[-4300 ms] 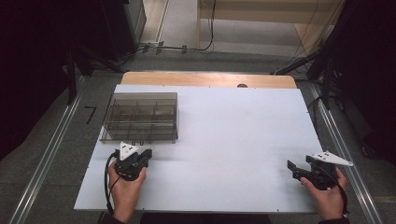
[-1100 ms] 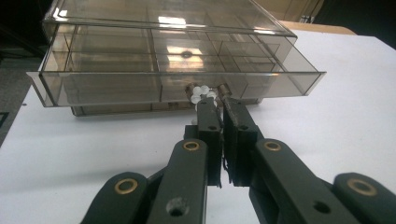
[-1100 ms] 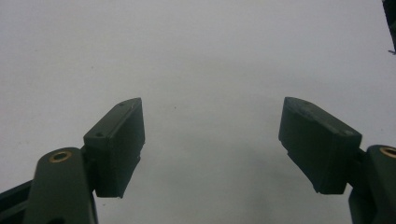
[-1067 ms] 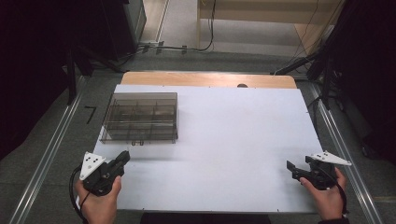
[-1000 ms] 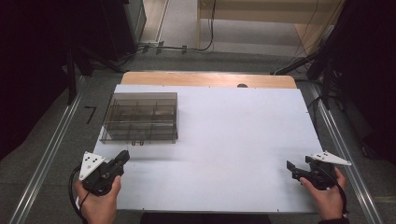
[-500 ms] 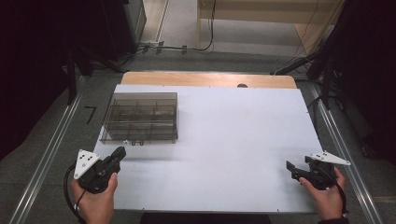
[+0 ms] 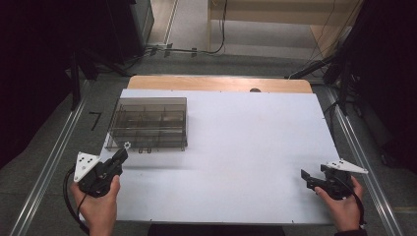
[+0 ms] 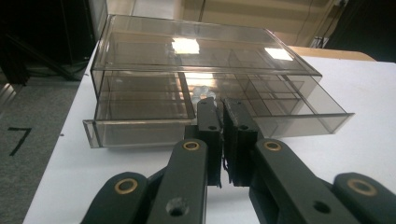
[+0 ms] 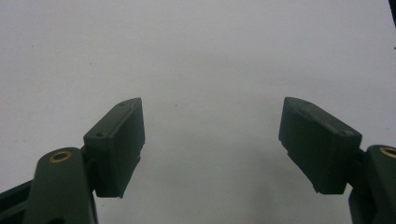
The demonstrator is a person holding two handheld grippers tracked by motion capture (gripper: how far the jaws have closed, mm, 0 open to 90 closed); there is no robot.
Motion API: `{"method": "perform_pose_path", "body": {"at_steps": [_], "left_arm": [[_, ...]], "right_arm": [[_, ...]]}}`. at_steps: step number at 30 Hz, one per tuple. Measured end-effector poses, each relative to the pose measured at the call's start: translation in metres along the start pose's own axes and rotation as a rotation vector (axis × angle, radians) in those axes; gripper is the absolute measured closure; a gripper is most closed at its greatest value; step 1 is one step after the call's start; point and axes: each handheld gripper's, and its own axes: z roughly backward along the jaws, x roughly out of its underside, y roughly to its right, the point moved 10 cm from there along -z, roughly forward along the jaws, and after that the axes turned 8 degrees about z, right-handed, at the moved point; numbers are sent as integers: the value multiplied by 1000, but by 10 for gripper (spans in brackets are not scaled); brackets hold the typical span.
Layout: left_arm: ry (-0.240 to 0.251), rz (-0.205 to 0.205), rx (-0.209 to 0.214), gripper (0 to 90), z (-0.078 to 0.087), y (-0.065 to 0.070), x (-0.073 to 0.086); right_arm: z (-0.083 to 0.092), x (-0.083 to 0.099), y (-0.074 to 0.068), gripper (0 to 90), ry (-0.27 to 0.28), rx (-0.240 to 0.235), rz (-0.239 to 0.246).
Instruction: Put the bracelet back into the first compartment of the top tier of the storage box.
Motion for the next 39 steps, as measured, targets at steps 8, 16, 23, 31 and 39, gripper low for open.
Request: {"method": "perform_pose_path", "body": {"at_steps": [8,16,23,31,39], "left_arm": [[2,8,1,872,-6,0,-5],[-3,8,-5,872,-12,-4,-8],[14,13,-10,872,-15,-6,-13],[19,12,-16,873,-19,-8,-18],[23,6,-10,873,-17,-4,-20]], "right_arm": [[-1,0,0,218,-3,1,-3],[-2,1,0,218,-7,0,-1],[-2,1,0,218,-10,-1,0],[-3,1,0,218,-13,0,0],[-3,1,0,217,-11,-1,2]]}}
